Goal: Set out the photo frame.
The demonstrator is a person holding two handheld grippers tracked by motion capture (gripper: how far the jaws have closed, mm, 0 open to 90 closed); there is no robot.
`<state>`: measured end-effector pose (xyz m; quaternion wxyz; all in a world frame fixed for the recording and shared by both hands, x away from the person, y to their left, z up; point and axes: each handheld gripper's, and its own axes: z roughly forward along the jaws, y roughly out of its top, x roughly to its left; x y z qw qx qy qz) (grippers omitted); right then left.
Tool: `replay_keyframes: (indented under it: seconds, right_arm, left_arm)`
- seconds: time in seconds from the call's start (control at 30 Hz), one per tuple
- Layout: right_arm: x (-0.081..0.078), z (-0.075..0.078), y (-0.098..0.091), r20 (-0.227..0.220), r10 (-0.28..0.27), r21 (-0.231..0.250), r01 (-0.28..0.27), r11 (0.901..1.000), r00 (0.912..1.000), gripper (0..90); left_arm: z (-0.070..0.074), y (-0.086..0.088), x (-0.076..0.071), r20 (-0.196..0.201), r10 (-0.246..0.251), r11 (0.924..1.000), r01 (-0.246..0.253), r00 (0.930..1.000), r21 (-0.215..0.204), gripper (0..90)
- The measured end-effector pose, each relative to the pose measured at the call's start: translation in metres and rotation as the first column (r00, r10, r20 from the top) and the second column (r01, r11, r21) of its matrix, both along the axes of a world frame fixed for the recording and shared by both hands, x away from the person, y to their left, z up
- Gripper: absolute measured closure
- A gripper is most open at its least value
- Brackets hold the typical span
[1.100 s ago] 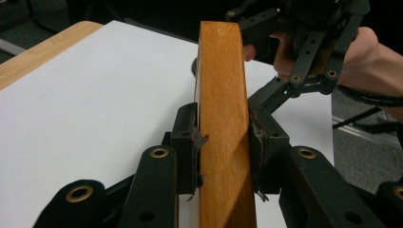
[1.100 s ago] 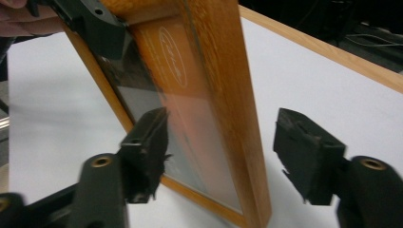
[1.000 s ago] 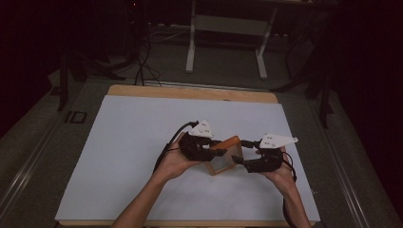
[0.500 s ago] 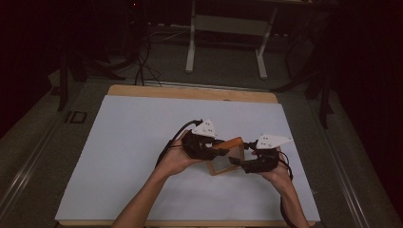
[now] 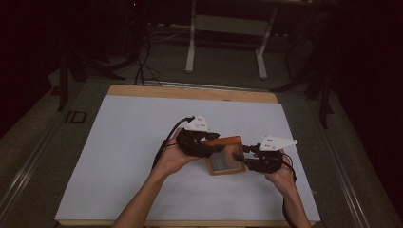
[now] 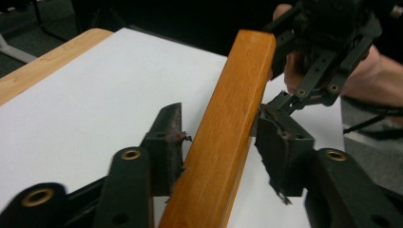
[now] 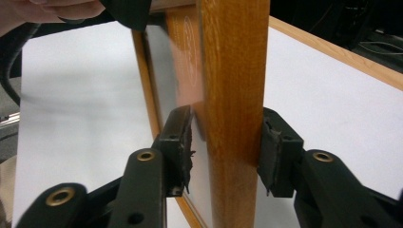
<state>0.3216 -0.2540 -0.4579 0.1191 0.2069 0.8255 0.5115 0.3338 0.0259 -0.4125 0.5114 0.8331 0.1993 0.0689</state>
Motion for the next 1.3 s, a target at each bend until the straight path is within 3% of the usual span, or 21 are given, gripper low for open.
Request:
replay_keyframes:
  seconds: [0.17, 0.3, 0.5, 0.67, 0.9, 1.03, 1.2, 1.3]
  right_arm:
    - [-0.002, 0.001, 0.001, 0.008, 0.001, -0.007, -0.001, 1.0000, 1.0000, 62.5]
    - [-0.002, 0.000, 0.000, 0.010, -0.027, -0.018, 0.028, 0.9994, 0.9996, 63.7]
    - [0.000, -0.003, -0.006, -0.010, -0.062, -0.018, 0.062, 0.9979, 0.9980, 61.9]
    - [-0.002, -0.002, -0.005, 0.006, -0.041, -0.021, 0.041, 0.9989, 0.9992, 64.1]
    - [-0.007, 0.001, 0.000, 0.040, -0.011, -0.049, 0.013, 0.9987, 0.9991, 65.4]
    - [-0.009, 0.002, 0.000, 0.045, 0.001, -0.051, 0.002, 0.9987, 0.9990, 66.0]
    - [-0.010, 0.002, 0.001, 0.052, 0.011, -0.057, -0.008, 0.9983, 0.9986, 66.4]
    - [-0.012, 0.002, 0.001, 0.057, 0.017, -0.061, -0.014, 0.9981, 0.9982, 66.6]
  left_arm:
    - [0.002, 0.012, -0.002, -0.009, 0.028, 0.9986, -0.029, 0.9996, -0.045, 46.6]
    - [0.002, 0.026, -0.007, -0.006, 0.073, 0.9932, -0.073, 0.9973, -0.091, 44.2]
    - [-0.005, 0.044, -0.007, -0.007, 0.161, 0.9765, -0.160, 0.9870, -0.144, 40.7]
    - [-0.015, 0.049, -0.003, -0.026, 0.199, 0.9684, -0.201, 0.9797, -0.148, 36.0]
    - [-0.030, 0.046, 0.003, -0.064, 0.192, 0.9705, -0.200, 0.9792, -0.136, 32.6]
    - [-0.043, 0.040, 0.007, -0.092, 0.158, 0.9791, -0.168, 0.9832, -0.115, 30.3]
    - [-0.055, 0.024, 0.008, -0.092, 0.110, 0.9908, -0.116, 0.9897, -0.070, 28.8]
    - [-0.062, 0.014, 0.008, -0.098, 0.099, 0.9929, -0.105, 0.9903, -0.057, 27.7]
